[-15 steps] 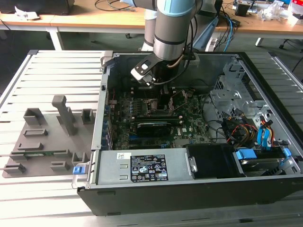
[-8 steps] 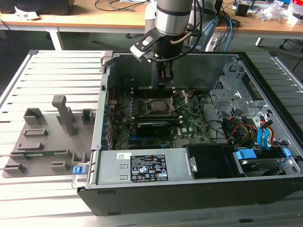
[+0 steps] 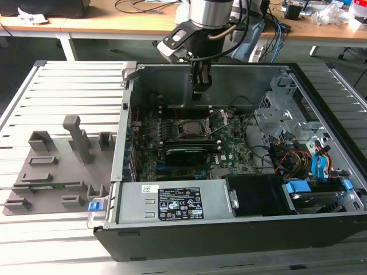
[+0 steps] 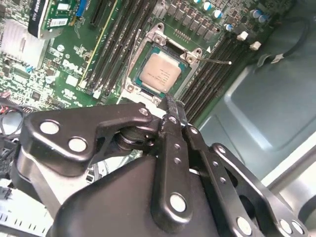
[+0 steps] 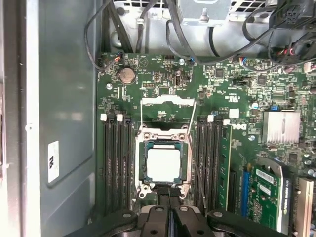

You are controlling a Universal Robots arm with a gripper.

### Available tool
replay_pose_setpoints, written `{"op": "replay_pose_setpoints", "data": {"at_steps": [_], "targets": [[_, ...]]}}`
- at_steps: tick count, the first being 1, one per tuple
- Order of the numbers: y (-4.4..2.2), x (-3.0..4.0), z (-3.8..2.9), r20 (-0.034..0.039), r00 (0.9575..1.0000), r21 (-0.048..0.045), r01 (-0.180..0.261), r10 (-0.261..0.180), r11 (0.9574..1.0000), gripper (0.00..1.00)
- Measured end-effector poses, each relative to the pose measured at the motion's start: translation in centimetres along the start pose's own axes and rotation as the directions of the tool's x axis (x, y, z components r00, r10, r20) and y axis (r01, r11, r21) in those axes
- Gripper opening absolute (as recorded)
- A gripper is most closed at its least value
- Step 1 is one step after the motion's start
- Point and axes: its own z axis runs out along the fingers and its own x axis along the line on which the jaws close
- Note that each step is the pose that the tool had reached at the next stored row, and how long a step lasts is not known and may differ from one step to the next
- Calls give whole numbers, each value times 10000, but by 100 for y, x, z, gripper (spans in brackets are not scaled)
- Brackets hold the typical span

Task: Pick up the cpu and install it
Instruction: 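Place the cpu into insertion slot, then close the cpu cover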

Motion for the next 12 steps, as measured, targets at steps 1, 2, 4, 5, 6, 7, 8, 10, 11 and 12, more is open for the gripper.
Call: {"op": "replay_pose_setpoints", "data": {"at_steps": [1,2,4,5,6,7,8,10,11,12], "targets": [[-2,-1,-41,2,10000,1,0,0,10000,11],[-2,-1,-42,-1,10000,0,0,0,10000,11],[-2,-1,-44,1,10000,0,1,-1,10000,11],[-2,-1,-45,1,10000,1,0,0,10000,11],[-2,-1,-46,1,10000,1,0,0,10000,11],[-2,-1,-46,0,10000,0,0,0,10000,11],[-2,-1,-47,1,10000,1,1,-1,10000,11],[-2,-1,-48,1,10000,0,0,0,10000,11],[-2,-1,-49,1,10000,0,0,0,10000,11],[-2,-1,-50,-2,10000,0,1,-1,10000,11]]}}
